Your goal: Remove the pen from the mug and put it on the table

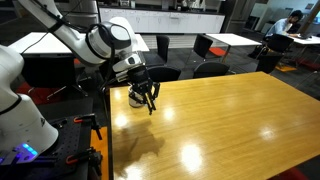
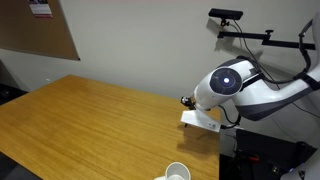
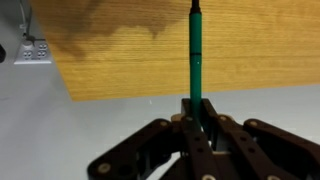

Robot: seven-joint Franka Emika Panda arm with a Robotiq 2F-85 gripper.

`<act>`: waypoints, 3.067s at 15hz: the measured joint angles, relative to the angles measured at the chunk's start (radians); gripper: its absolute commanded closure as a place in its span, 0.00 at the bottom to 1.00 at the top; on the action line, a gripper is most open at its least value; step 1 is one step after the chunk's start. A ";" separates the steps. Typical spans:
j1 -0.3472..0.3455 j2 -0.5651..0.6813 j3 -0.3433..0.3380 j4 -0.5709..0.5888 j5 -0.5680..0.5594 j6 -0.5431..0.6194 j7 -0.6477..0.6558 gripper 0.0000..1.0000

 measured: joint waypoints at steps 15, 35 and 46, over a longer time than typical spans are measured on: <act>-0.063 0.150 -0.089 0.022 0.013 0.295 -0.002 0.97; -0.024 0.161 -0.032 0.062 0.214 0.342 -0.245 0.00; 0.059 -0.049 0.026 -0.013 0.666 0.338 -0.813 0.00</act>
